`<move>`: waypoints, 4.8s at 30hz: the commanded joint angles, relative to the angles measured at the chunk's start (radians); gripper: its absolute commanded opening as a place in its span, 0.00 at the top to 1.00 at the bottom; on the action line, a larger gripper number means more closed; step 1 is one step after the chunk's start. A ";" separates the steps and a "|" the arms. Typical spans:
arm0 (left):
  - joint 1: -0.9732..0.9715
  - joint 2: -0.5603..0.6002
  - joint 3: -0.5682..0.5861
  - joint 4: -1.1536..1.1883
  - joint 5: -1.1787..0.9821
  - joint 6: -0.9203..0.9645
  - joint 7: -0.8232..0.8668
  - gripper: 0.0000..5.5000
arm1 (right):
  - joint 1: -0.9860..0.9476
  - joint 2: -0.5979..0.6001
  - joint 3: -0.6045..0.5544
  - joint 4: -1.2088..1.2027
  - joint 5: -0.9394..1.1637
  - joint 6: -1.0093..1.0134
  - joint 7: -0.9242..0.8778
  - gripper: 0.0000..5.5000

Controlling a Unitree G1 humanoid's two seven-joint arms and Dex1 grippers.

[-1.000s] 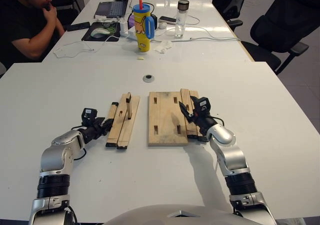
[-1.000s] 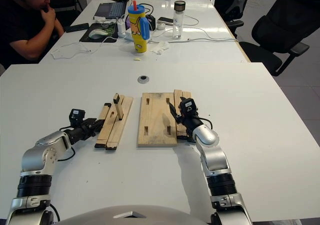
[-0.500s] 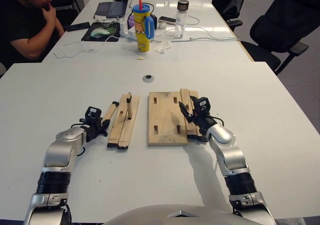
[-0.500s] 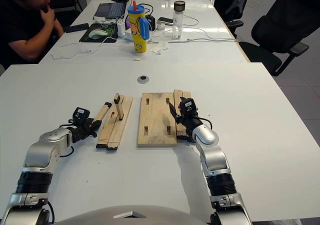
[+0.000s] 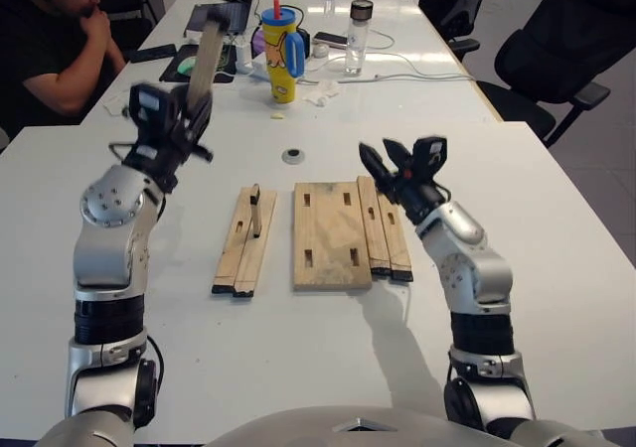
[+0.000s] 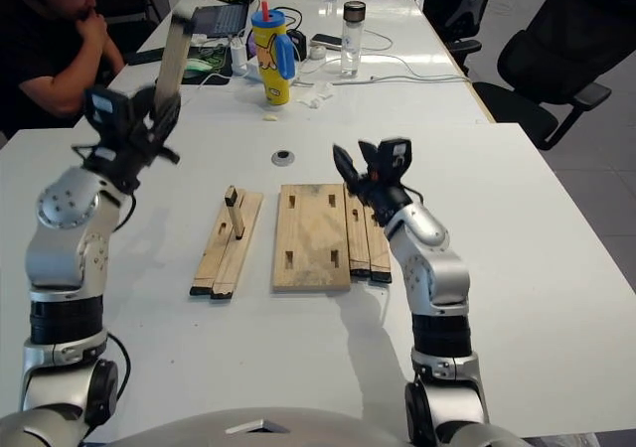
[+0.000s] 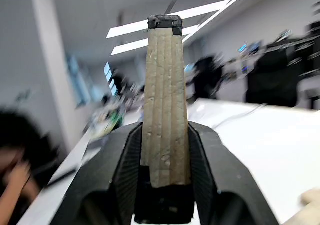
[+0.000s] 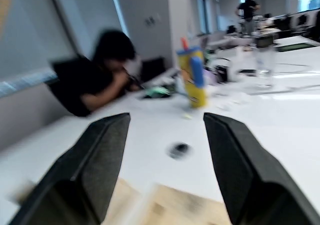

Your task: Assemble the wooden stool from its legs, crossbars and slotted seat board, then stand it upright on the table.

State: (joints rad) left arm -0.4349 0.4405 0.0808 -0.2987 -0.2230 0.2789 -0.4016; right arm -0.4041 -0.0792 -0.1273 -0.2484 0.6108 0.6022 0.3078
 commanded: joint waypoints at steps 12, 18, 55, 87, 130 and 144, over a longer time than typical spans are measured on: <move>-0.023 0.005 -0.212 0.036 0.048 -0.099 -0.244 0.76 | -0.092 0.048 -0.177 -0.047 0.637 0.216 -0.204 0.50; -0.004 -0.008 -0.237 0.037 0.050 -0.089 -0.259 0.76 | -0.078 0.032 -0.161 -0.034 0.682 0.209 -0.236 0.57; 0.090 -0.172 -0.084 -0.057 -0.168 0.104 -0.056 0.43 | 0.282 -0.008 -0.087 -0.128 -0.028 -0.056 -0.470 0.92; 0.116 -0.177 -0.112 -0.084 -0.135 0.114 0.003 0.43 | 0.399 -0.024 0.080 -0.033 -0.325 0.000 -0.412 0.92; 0.136 -0.205 -0.117 -0.064 -0.106 0.100 0.046 0.43 | 0.306 -0.059 0.082 0.082 -0.402 -0.202 -0.185 0.83; 0.144 -0.218 -0.120 -0.050 -0.093 0.073 0.054 0.43 | 0.027 -0.131 0.031 -0.043 -0.419 -0.137 -0.207 0.76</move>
State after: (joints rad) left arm -0.2989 0.2266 -0.0366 -0.3571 -0.3302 0.3585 -0.3556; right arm -0.2937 -0.1935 -0.0860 -0.2804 0.2004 0.4449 0.1085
